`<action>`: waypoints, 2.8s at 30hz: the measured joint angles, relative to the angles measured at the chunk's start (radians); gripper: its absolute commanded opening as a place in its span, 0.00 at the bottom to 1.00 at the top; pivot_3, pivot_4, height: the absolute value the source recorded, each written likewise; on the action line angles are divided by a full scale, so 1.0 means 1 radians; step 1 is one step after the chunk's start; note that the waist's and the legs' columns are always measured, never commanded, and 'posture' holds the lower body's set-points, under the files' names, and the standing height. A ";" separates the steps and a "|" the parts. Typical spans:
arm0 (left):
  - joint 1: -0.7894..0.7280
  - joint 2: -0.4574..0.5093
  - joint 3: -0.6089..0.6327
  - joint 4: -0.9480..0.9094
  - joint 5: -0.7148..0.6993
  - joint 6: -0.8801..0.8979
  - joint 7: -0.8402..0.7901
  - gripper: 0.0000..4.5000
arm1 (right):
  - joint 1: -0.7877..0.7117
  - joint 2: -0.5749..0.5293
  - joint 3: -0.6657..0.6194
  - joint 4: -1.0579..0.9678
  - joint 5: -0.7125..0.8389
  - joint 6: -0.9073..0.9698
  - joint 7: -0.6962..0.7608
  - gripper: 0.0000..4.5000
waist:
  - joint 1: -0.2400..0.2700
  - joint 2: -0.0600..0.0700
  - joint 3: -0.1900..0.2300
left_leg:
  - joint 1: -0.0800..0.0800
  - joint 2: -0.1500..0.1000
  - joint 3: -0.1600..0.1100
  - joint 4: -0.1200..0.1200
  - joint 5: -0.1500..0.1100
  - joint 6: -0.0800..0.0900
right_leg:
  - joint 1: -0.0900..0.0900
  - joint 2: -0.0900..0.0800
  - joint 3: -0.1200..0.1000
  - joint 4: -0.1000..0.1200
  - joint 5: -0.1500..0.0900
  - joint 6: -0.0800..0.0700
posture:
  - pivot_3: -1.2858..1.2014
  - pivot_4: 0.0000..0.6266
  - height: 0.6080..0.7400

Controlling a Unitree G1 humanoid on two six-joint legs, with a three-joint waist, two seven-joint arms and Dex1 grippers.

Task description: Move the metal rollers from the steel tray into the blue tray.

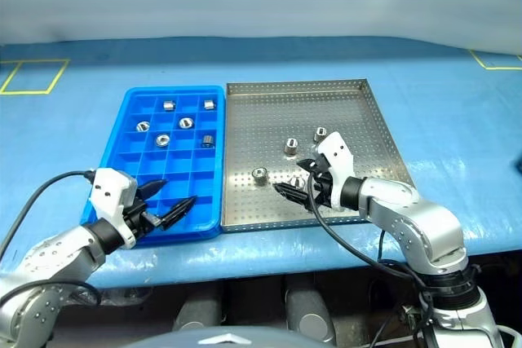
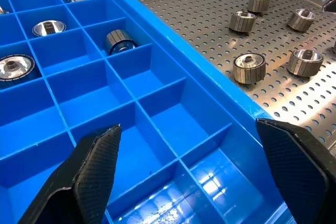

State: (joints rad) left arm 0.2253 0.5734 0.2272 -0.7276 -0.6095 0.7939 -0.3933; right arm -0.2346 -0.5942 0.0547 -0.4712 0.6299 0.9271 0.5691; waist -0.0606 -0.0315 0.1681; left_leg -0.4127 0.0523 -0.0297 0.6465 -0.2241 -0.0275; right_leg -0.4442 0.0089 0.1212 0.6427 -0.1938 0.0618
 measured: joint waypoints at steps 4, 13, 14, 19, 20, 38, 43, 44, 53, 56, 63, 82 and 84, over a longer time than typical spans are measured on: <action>-0.008 0.002 0.000 0.001 0.001 0.001 -0.001 0.99 | 0.000 -0.008 0.014 0.000 -0.033 -0.005 -0.002 1.00 | 0.000 0.000 0.000 | 0.000 0.000 0.000 0.000 0.000 0.000 | 0.000 0.000 0.000 0.000 0.000 0.000 | 0.54 0.24 1.00; -0.020 0.015 0.000 0.003 0.001 0.007 -0.005 0.99 | 0.005 -0.009 0.017 -0.001 -0.074 -0.025 -0.001 1.00 | -0.001 0.000 0.000 | 0.000 0.000 0.000 0.000 0.000 0.000 | 0.000 0.000 0.000 0.000 0.000 0.000 | 0.53 0.24 1.00; -0.020 0.018 0.000 0.003 0.001 0.007 -0.006 0.99 | 0.006 -0.009 0.017 -0.001 -0.075 -0.026 -0.001 1.00 | -0.001 0.000 0.000 | 0.000 0.000 0.000 0.000 0.000 0.000 | 0.000 0.000 0.000 0.000 0.000 0.000 | 0.53 0.24 1.00; -0.021 0.018 0.000 0.003 0.001 0.008 -0.006 0.99 | 0.013 -0.009 0.017 -0.001 -0.079 -0.026 -0.001 1.00 | -0.001 0.000 0.000 | 0.000 0.000 0.000 0.000 0.000 0.000 | 0.000 0.000 0.000 0.000 0.000 0.000 | 0.53 0.24 1.00; -0.021 0.018 0.000 0.003 0.001 0.008 -0.006 0.99 | 0.013 -0.009 0.017 -0.001 -0.079 -0.026 -0.001 1.00 | -0.002 0.000 0.000 | 0.000 0.000 0.000 0.000 0.000 0.000 | 0.000 0.000 0.000 0.000 0.000 0.000 | 0.53 0.24 1.00; -0.176 0.064 -0.012 0.055 0.000 0.013 -0.049 0.99 | 0.016 -0.001 0.018 -0.003 -0.113 -0.032 0.001 1.00 | 0.001 0.000 0.000 | 0.000 0.000 0.000 0.002 0.000 0.000 | 0.001 0.000 0.000 0.001 0.000 0.000 | 0.53 0.24 1.00; -0.436 0.115 -0.147 0.188 0.014 0.050 -0.132 0.99 | 0.016 0.006 0.024 -0.003 -0.116 -0.038 0.003 1.00 | 0.003 0.000 0.000 | 0.000 -0.001 -0.001 0.002 0.000 0.000 | 0.002 0.000 0.000 0.001 0.001 0.001 | 0.53 0.24 1.00; -0.484 0.121 -0.183 0.223 0.021 0.052 -0.153 0.99 | 0.016 0.009 0.028 -0.003 -0.118 -0.044 0.003 1.00 | 0.002 0.000 0.000 | 0.000 -0.001 -0.001 0.002 0.000 0.000 | 0.002 0.000 0.000 0.001 0.001 0.001 | 0.52 0.24 1.00; -0.816 0.051 -0.469 0.568 0.131 0.024 -0.373 0.99 | 0.048 0.056 0.073 -0.013 -0.163 -0.128 -0.002 1.00 | -0.011 0.000 0.000 | -0.001 -0.001 -0.001 0.001 0.000 0.000 | 0.001 0.001 0.000 0.001 0.001 0.001 | 0.49 0.24 1.00; -0.864 0.015 -0.530 0.677 0.178 0.001 -0.424 0.99 | 0.065 0.063 0.086 -0.015 -0.175 -0.142 -0.003 1.00 | -0.016 0.000 0.000 | -0.001 -0.001 -0.001 0.001 0.000 0.000 | 0.001 0.001 0.000 0.001 0.001 0.001 | 0.49 0.24 1.00; -0.946 -0.072 -0.629 0.885 0.288 -0.061 -0.513 0.99 | 0.092 0.081 0.090 -0.022 -0.187 -0.158 -0.009 1.00 | -0.028 0.000 0.000 | -0.001 -0.001 -0.001 0.002 0.000 0.000 | 0.001 0.001 0.001 0.002 0.001 0.002 | 0.48 0.24 1.00; -1.022 -0.113 -0.747 1.030 0.484 -0.099 -0.656 0.38 | 0.113 0.121 0.095 -0.021 -0.202 -0.189 -0.030 1.00 | -0.073 0.000 0.000 | 0.000 -0.001 -0.002 0.002 0.000 0.000 | 0.001 0.002 0.001 0.004 0.001 0.002 | 0.48 0.24 1.00; -1.021 -0.114 -0.729 1.027 0.481 -0.098 -0.647 0.38 | 0.110 0.125 0.096 -0.021 -0.203 -0.189 -0.029 1.00 | -0.072 0.000 0.000 | -0.001 -0.001 -0.002 0.002 0.000 0.000 | 0.001 0.002 0.001 0.004 0.001 0.002 | 0.48 0.24 1.00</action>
State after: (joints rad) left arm -0.7958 0.4597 -0.5021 0.2999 -0.1287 0.6956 -1.0403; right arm -0.1245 -0.4693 0.1509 -0.4919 0.4270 0.7376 0.5399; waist -0.1327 -0.0310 0.1681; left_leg -0.4133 0.0516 -0.0315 0.6487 -0.2237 -0.0270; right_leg -0.4430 0.0105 0.1226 0.6466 -0.1923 0.0642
